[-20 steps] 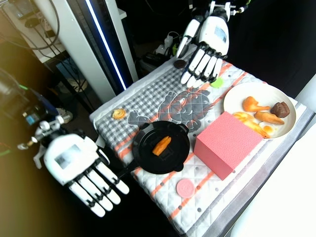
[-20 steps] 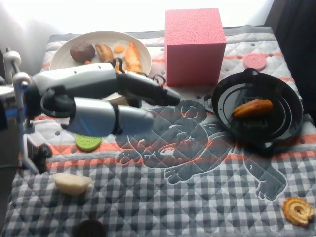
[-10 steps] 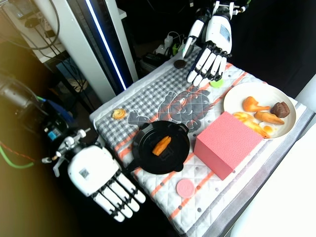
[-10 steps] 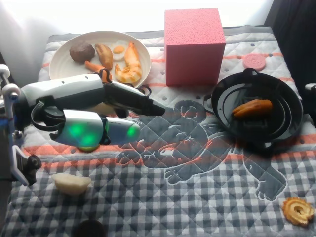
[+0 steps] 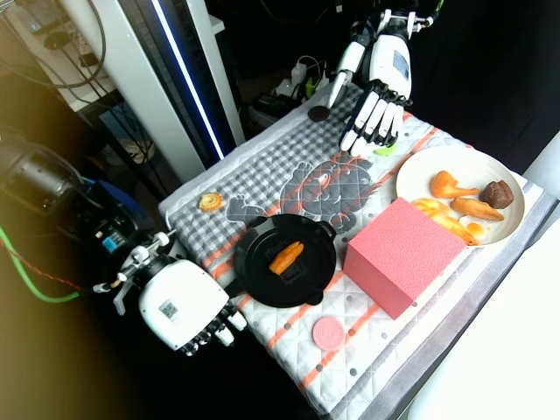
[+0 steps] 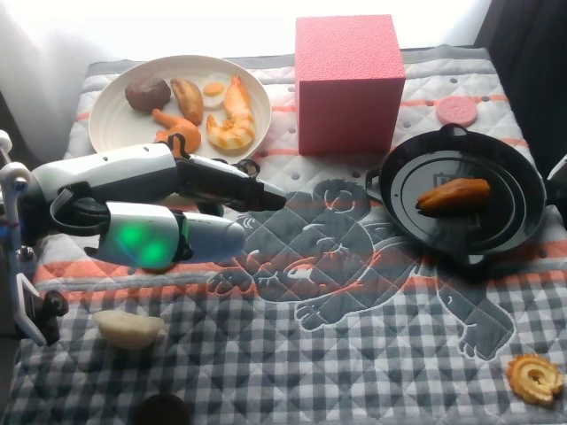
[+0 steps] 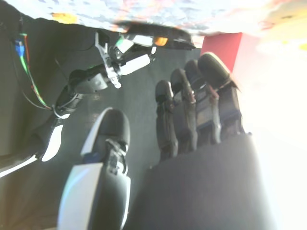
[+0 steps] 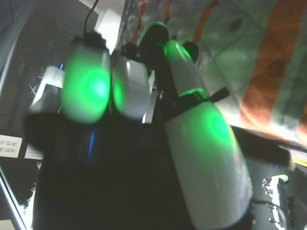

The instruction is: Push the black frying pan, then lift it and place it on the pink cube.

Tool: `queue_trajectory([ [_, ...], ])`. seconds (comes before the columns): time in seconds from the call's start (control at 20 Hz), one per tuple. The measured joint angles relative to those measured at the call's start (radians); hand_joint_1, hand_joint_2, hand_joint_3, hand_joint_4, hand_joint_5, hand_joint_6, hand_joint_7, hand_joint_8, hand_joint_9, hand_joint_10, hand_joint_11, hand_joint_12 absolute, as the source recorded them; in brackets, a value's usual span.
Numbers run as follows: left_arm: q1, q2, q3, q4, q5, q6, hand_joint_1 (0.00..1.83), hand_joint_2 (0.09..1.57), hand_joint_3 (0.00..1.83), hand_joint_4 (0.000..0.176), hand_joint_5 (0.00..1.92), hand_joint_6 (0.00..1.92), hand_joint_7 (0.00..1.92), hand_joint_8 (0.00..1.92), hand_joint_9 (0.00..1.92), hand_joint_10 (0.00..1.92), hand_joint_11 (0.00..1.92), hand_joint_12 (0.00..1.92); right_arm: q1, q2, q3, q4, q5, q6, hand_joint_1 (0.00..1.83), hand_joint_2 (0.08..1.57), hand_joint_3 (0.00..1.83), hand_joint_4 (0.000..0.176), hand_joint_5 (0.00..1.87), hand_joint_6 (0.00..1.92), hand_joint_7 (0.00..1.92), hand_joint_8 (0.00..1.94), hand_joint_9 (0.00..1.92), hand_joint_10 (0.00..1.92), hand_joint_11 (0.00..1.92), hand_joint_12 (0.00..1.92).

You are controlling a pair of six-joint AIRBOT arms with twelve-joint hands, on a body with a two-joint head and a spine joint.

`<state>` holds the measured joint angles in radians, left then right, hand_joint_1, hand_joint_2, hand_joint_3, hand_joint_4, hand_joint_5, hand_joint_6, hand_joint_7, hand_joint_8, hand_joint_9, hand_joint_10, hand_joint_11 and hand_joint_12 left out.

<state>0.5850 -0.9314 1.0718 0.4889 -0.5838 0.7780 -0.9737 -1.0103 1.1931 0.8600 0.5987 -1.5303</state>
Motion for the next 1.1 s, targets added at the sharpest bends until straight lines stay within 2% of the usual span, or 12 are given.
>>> queue_trajectory([
  [0.1,0.006,0.000,0.001,-0.016,0.000,0.006,0.38,1.35,0.00,0.000,0.48,0.01,0.43,0.00,0.22,0.58,0.00,1.43,0.000,0.003,-0.015,-0.007,0.023,0.007,1.41,1.32,0.00,0.000,1.20,1.92,1.43,1.94,1.55,1.92,1.54,1.92],
  [0.15,0.016,0.000,0.001,-0.028,-0.004,0.009,0.39,1.35,0.00,0.000,0.46,0.00,0.42,0.00,0.22,0.56,0.00,1.41,0.000,0.008,-0.027,-0.017,0.040,0.019,1.45,1.31,0.00,0.000,1.18,1.92,1.42,1.94,1.55,1.92,1.53,1.92],
  [0.25,0.029,0.000,0.001,-0.055,-0.012,0.025,0.41,1.34,0.00,0.000,0.48,0.01,0.44,0.01,0.26,0.53,0.00,1.44,0.000,0.022,-0.043,-0.044,0.093,0.089,1.45,1.30,0.00,0.000,1.19,1.92,1.41,1.94,1.54,1.92,1.46,1.92],
  [0.4,0.034,0.000,0.001,-0.071,-0.019,0.031,0.42,1.33,0.00,0.000,0.50,0.01,0.46,0.01,0.28,0.54,0.00,1.50,0.000,0.032,-0.070,-0.082,0.187,0.151,1.42,1.32,0.00,0.000,1.26,1.92,1.47,1.94,1.58,1.92,1.57,1.92],
  [0.5,0.037,0.000,0.001,-0.081,-0.024,0.034,0.41,1.34,0.00,0.001,0.48,0.00,0.45,0.00,0.27,0.48,0.00,1.46,-0.013,0.032,-0.084,-0.130,0.243,0.202,1.38,1.35,0.01,0.000,1.23,1.92,1.45,1.94,1.57,1.92,1.60,1.92],
  [0.55,0.037,0.000,0.001,-0.082,-0.027,0.034,0.41,1.34,0.00,0.009,0.48,0.01,0.44,0.00,0.26,0.47,0.00,1.46,-0.016,0.032,-0.089,-0.133,0.258,0.202,1.33,1.36,0.02,0.000,1.22,1.92,1.45,1.94,1.58,1.92,1.60,1.92],
  [0.6,0.042,0.000,0.001,-0.084,-0.032,0.035,0.39,1.34,0.00,0.007,0.49,0.01,0.44,0.00,0.27,0.47,0.00,1.48,-0.016,0.033,-0.098,-0.128,0.272,0.201,1.28,1.38,0.02,0.000,1.23,1.92,1.47,1.94,1.59,1.92,1.61,1.92],
  [0.65,0.043,0.000,0.001,-0.085,-0.030,0.036,0.39,1.34,0.00,0.000,0.50,0.01,0.46,0.01,0.29,0.48,0.00,1.52,-0.021,0.033,-0.102,-0.133,0.285,0.201,1.28,1.39,0.02,0.000,1.23,1.92,1.48,1.94,1.60,1.92,1.61,1.92],
  [0.75,0.043,0.000,0.001,-0.087,-0.033,0.037,0.42,1.34,0.00,0.000,0.50,0.01,0.46,0.00,0.30,0.49,0.00,1.51,-0.026,0.039,-0.117,-0.135,0.311,0.200,1.34,1.36,0.00,0.000,1.24,1.92,1.50,1.94,1.62,1.92,1.63,1.92],
  [0.85,0.043,0.000,0.001,-0.089,-0.034,0.037,0.43,1.34,0.00,0.000,0.51,0.01,0.46,0.01,0.30,0.50,0.00,1.49,-0.043,0.058,-0.146,-0.157,0.349,0.211,1.32,1.38,0.01,0.000,1.25,1.92,1.53,1.94,1.66,1.92,1.66,1.92],
  [0.95,0.043,0.000,0.001,-0.090,-0.035,0.037,0.40,1.35,0.00,0.000,0.49,0.00,0.44,0.00,0.28,0.50,0.00,1.48,-0.071,0.075,-0.172,-0.166,0.402,0.225,1.35,1.38,0.01,0.000,1.21,1.92,1.56,1.94,1.69,1.92,1.70,1.92],
  [1.1,0.043,0.000,0.001,-0.090,-0.035,0.038,0.34,1.37,0.01,0.003,0.48,0.00,0.44,0.00,0.29,0.49,0.00,1.49,-0.122,0.089,-0.190,-0.187,0.479,0.310,1.38,1.37,0.00,0.000,1.21,1.92,1.57,1.94,1.70,1.92,1.71,1.92],
])
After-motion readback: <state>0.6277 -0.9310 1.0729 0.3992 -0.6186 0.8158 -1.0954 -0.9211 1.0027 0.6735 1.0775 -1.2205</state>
